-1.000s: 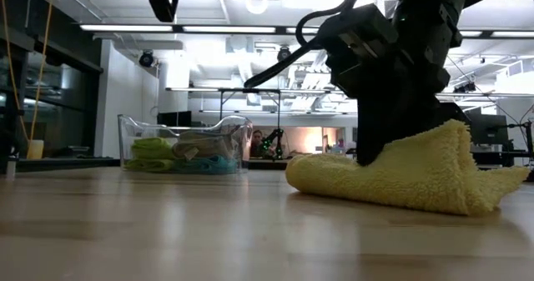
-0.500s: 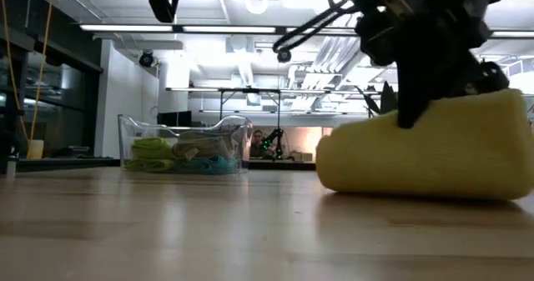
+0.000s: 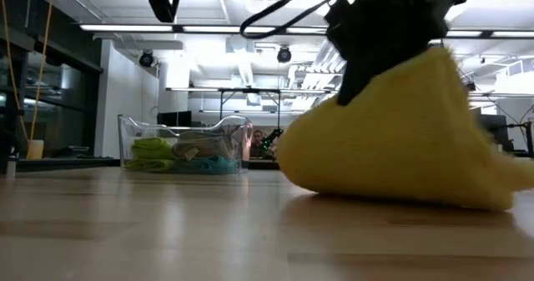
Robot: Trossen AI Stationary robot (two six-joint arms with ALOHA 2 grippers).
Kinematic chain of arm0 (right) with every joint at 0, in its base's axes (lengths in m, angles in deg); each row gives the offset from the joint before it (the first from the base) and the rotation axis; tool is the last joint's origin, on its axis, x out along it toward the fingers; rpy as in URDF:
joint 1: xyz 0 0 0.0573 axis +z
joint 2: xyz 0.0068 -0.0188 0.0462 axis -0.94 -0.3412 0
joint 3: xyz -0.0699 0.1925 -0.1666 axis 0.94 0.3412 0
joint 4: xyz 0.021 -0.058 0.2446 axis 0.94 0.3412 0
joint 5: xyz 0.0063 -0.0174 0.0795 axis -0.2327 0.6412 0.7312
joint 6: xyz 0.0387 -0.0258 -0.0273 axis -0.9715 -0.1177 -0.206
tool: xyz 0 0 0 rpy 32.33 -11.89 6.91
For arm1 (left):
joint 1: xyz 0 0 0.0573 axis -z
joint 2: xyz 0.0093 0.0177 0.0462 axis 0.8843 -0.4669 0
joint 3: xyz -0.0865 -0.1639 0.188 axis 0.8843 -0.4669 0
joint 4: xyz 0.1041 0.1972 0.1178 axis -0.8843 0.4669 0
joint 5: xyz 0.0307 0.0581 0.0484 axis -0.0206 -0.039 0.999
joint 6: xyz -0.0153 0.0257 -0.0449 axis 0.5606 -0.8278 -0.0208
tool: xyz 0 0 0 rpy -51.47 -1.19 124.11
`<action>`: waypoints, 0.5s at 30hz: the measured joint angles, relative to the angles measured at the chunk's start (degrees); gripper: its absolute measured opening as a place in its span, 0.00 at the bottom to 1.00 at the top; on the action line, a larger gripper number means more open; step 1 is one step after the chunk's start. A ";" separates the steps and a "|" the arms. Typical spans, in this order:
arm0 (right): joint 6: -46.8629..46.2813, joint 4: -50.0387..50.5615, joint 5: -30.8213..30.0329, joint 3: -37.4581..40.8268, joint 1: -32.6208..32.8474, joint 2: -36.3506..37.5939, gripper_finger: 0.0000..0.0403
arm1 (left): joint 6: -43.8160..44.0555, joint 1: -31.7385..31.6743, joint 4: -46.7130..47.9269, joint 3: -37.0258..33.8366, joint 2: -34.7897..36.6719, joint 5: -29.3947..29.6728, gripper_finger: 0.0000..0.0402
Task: Fold microfiber towels
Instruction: Fold the top yellow towel
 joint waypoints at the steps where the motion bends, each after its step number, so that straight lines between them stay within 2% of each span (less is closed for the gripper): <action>1: 0.02 -0.62 0.06 0.00 -0.27 -0.50 0.00 | 0.17 0.00 0.06 0.00 0.00 -0.02 0.00; 8: -2.45 2.74 -1.91 0.00 0.13 -0.37 0.00 | 2.38 0.00 0.43 0.00 0.00 -1.38 0.00; 15: -14.55 13.86 -7.02 0.00 4.32 -0.38 0.00 | 3.02 0.00 1.33 0.00 0.00 -1.86 0.00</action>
